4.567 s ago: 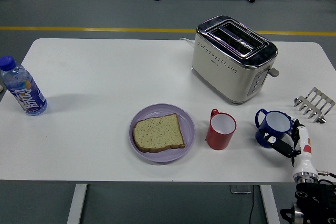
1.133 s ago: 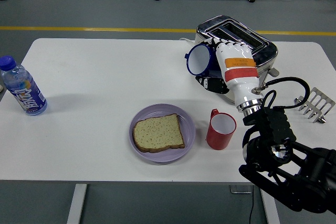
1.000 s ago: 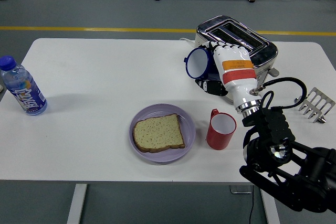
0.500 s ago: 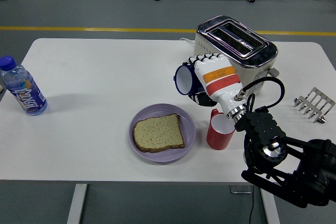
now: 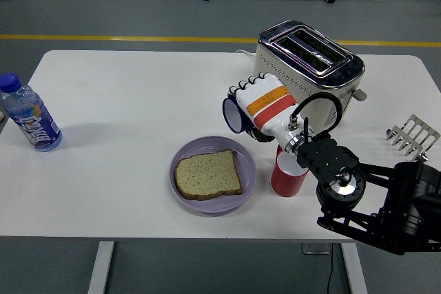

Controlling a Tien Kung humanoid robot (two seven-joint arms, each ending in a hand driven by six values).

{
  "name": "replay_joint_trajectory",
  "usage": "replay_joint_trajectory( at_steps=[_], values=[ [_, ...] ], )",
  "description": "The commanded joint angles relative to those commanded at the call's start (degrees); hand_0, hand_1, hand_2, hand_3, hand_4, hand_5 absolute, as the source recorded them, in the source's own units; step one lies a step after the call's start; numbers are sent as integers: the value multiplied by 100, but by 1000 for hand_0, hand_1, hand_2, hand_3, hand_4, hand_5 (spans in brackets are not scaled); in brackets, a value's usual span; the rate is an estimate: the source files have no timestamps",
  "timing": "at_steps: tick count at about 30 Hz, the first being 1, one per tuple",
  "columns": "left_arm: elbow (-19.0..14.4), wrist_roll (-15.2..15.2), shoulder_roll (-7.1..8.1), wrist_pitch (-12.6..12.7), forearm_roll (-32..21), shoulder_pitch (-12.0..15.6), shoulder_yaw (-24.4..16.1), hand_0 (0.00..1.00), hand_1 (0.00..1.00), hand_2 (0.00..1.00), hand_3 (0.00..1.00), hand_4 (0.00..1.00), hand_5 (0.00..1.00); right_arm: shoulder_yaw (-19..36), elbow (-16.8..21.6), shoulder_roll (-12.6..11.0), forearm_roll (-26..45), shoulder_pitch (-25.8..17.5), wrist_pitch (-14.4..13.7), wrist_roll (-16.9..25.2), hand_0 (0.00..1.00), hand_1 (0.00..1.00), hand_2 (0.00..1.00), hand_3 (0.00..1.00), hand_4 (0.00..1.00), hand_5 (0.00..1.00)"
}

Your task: Pick up the cup,pour liquid into bread,place the cup on the desk

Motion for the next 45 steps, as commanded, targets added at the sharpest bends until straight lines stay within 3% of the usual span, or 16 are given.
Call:
replay_joint_trajectory(
  at_steps=[20, 30, 34, 39, 45],
  values=[
    [-4, -3, 0, -3, -16, 4, 6, 683, 682, 692, 544, 257, 998, -275, 5, -2, 0, 139, 145, -54, 289, 283, 421, 440, 740, 45],
    [-4, -3, -1, -3, -22, 3, 7, 682, 682, 692, 545, 257, 998, -180, 21, 2, 0, 64, -2, -35, 298, 285, 422, 441, 733, 35],
    [-4, -1, -3, -5, -14, 6, 3, 682, 682, 693, 545, 257, 998, 1, 80, -39, 0, -56, -241, 44, 302, 286, 422, 441, 731, 33],
    [-2, 2, -5, -6, -6, 7, -1, 682, 682, 693, 545, 257, 998, 383, 242, -173, 0, -284, -770, 295, 302, 286, 422, 441, 731, 33],
    [-1, 8, -7, -10, 14, 9, -8, 682, 682, 693, 544, 257, 998, 962, 513, -377, 1061, -662, -1358, 846, 315, 288, 425, 444, 730, 32]
  ],
)
